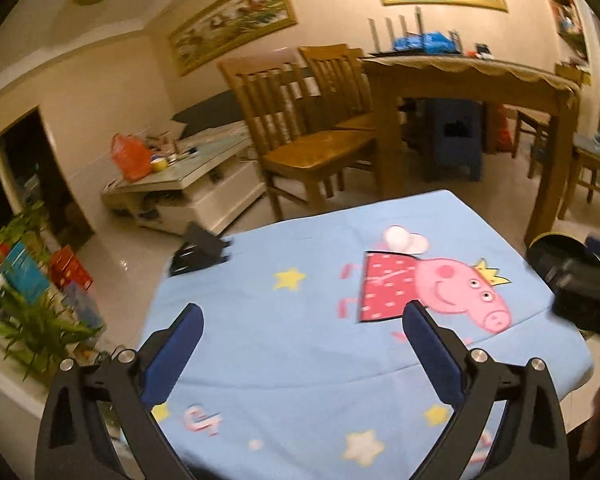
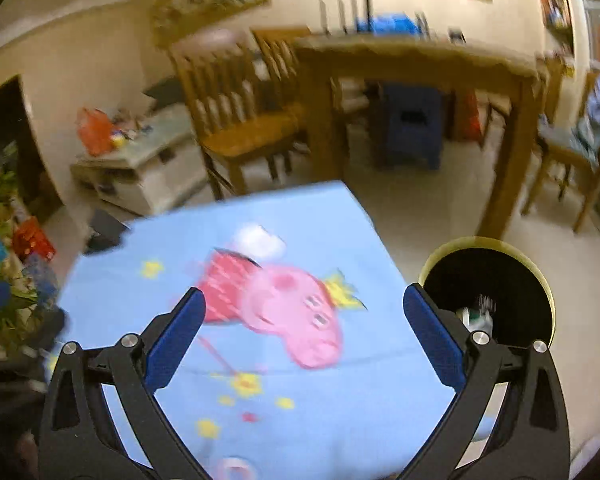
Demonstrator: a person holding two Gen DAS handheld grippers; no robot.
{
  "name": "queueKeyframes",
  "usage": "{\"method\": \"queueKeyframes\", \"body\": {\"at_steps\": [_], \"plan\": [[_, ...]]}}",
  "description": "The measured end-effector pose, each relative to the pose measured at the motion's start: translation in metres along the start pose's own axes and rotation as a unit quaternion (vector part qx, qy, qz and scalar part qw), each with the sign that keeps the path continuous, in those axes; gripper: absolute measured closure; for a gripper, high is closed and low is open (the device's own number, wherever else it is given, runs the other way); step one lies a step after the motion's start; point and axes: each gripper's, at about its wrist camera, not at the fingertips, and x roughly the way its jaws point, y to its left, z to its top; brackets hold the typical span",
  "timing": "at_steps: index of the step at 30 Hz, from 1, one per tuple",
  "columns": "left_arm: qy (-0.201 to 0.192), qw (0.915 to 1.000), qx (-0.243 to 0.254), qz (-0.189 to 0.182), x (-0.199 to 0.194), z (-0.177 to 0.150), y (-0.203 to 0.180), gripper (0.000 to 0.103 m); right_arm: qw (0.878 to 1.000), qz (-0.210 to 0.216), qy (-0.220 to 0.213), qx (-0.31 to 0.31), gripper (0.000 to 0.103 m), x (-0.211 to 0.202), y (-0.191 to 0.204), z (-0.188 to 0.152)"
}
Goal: Collect trash
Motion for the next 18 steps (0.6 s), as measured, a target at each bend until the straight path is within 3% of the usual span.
{"method": "queueKeyframes", "body": {"at_steps": [5, 12, 18], "plan": [[-0.012, 0.9988, -0.046, 0.014, -0.027, -0.005, 0.048, 0.007, 0.999, 0.007, -0.043, -0.031, 0.006, -0.048, 0.051, 0.011], [-0.006, 0.9977, -0.067, 0.002, -0.041, -0.026, 0.07, 0.007, 0.998, 0.002, 0.014, -0.058, 0.006, -0.032, 0.075, -0.027], [0.0, 0.9976, -0.069, 0.0, -0.044, -0.034, 0.075, 0.007, 0.998, 0.015, 0.007, -0.061, 0.006, -0.041, 0.078, -0.037]]}}
